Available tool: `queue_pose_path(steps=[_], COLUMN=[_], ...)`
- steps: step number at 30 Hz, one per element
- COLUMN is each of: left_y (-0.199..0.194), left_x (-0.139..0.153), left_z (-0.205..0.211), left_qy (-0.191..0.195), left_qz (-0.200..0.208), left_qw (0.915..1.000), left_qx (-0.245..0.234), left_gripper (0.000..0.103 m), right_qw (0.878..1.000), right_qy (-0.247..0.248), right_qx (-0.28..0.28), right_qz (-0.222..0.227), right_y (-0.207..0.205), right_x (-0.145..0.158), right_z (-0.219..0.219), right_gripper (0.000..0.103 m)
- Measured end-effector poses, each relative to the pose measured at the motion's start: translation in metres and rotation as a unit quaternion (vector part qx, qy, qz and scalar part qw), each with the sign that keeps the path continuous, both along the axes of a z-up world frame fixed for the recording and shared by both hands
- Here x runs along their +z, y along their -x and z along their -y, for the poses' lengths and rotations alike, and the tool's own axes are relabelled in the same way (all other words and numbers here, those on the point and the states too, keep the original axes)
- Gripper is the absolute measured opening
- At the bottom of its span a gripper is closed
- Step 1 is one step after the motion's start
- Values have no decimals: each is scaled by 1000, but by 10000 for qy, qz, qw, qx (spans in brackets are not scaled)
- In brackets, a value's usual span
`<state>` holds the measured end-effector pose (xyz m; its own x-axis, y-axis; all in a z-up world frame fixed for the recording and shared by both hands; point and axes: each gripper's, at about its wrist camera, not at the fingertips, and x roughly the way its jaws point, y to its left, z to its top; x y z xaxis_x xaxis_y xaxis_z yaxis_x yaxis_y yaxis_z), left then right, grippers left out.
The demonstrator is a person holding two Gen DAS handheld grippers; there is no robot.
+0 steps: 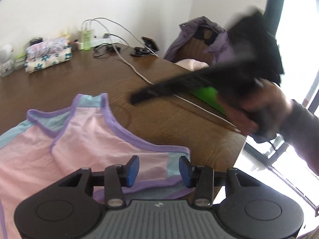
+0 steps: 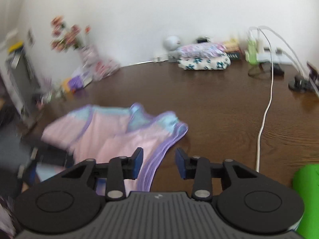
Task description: Fold clothes
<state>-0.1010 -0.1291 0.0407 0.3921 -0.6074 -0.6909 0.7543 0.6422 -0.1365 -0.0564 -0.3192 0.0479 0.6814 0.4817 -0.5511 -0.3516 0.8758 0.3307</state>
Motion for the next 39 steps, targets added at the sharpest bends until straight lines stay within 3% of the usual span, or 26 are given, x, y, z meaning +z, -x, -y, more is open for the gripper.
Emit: queue_pose_path(steps=[6, 7, 8, 11, 13, 16, 17, 19, 22, 26, 31, 34, 39], left_y=[9, 9, 3, -21, -51, -105, -128, -172, -212, -228, -235, -235, -231], left_x=[-14, -15, -12, 4, 24, 51, 52, 41, 16, -3, -13, -17, -22], left_z=[16, 15, 9, -15, -37, -45, -41, -27, -10, -9, -1, 0, -4], left_qy=[-75, -66, 65, 581, 694, 354, 324, 184, -5, 326, 407, 395, 443], left_qz=[-178, -166, -329, -757, -589, 95, 43, -295, -958, -1606, -1899, -1857, -1672], left_qw=[9991, 9990, 9986, 9946, 9958, 9976, 9974, 9951, 9903, 9814, 9761, 9763, 9776], left_qx=[-372, -400, -417, -412, -35, 591, 646, 929, 1002, 995, 976, 1039, 1201], left_gripper=[31, 31, 31, 33, 33, 34, 34, 34, 15, 14, 13, 6, 1], right_qw=[9970, 9961, 9951, 9940, 9941, 9942, 9939, 9925, 9894, 9887, 9878, 9881, 9879], right_qy=[-123, -217, -275, -321, -316, -325, -358, -426, -574, -671, -768, -760, -626], right_qx=[-548, -591, -614, -701, -717, -723, -749, -850, -984, -1007, -1001, -982, -1140], right_qz=[-527, -611, -719, -774, -745, -726, -719, -762, -897, -881, -910, -906, -846], right_y=[-66, -71, -74, -72, -69, -67, -67, -70, -75, -73, -75, -76, -71], right_x=[-25, -29, -33, -38, -36, -33, -32, -33, -38, -41, -42, -43, -45], right_z=[-17, -15, -14, -10, -10, -8, -8, -6, -3, 0, 4, 1, -3], right_gripper=[26, 21, 10, 8, 9, 10, 11, 11, 11, 11, 11, 11, 2])
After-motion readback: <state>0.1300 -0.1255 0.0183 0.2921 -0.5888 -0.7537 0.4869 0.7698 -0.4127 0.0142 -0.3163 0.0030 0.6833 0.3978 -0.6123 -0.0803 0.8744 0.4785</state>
